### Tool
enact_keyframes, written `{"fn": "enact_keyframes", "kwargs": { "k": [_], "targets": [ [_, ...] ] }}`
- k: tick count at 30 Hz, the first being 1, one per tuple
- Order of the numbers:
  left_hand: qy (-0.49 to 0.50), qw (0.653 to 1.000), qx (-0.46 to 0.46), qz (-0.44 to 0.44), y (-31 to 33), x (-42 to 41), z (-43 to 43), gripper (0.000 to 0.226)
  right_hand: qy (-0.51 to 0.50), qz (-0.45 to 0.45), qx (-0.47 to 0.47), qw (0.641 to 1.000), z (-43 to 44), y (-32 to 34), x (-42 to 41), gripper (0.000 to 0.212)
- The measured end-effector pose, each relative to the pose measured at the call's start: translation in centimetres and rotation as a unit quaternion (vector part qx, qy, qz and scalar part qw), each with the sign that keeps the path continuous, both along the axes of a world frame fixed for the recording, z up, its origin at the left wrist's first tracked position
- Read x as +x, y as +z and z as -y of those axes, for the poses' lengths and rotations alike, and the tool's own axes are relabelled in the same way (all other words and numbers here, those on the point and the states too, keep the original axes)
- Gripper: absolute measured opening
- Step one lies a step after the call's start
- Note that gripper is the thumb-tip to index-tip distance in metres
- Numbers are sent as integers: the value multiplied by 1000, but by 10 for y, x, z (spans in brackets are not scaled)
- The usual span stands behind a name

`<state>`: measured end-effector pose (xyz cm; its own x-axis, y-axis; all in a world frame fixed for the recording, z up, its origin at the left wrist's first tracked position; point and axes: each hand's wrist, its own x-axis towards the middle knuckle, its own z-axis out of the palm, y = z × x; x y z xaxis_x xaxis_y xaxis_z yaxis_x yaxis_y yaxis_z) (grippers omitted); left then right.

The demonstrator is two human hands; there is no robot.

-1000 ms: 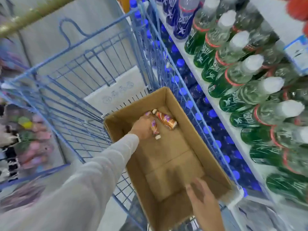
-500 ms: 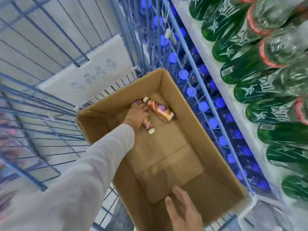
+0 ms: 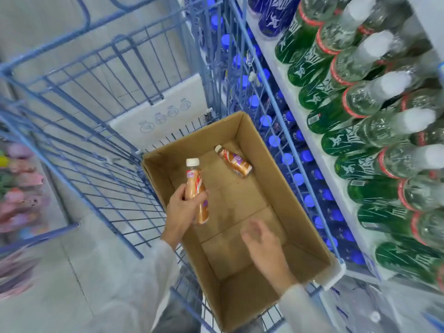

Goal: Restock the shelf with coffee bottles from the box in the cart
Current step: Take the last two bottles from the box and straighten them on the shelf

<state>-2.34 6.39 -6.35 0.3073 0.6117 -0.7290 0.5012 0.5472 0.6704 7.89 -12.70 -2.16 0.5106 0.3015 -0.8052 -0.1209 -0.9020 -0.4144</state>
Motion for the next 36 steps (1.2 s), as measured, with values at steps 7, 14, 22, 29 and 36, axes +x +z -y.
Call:
{"fn": "enact_keyframes", "kwargs": {
  "k": [7, 14, 22, 29, 36],
  "targets": [
    [87, 990, -87, 62, 42, -44, 41, 27, 94, 96, 0, 991, -111, -92, 70, 62],
    [65, 990, -103, 68, 36, -47, 45, 44, 281, 197, -96, 934, -155, -194, 108, 66],
    [84, 990, -100, 56, 35, -46, 36, 35, -109, -20, 0, 994, -136, -190, 92, 55],
    [61, 993, -83, 62, 78, -47, 31, 51, -266, -130, 135, 945, -91, -77, 41, 38],
    [-16, 994, -57, 89, 161, -44, 35, 52, -282, -102, 205, 932, -43, 94, -3, 42]
  ]
}}
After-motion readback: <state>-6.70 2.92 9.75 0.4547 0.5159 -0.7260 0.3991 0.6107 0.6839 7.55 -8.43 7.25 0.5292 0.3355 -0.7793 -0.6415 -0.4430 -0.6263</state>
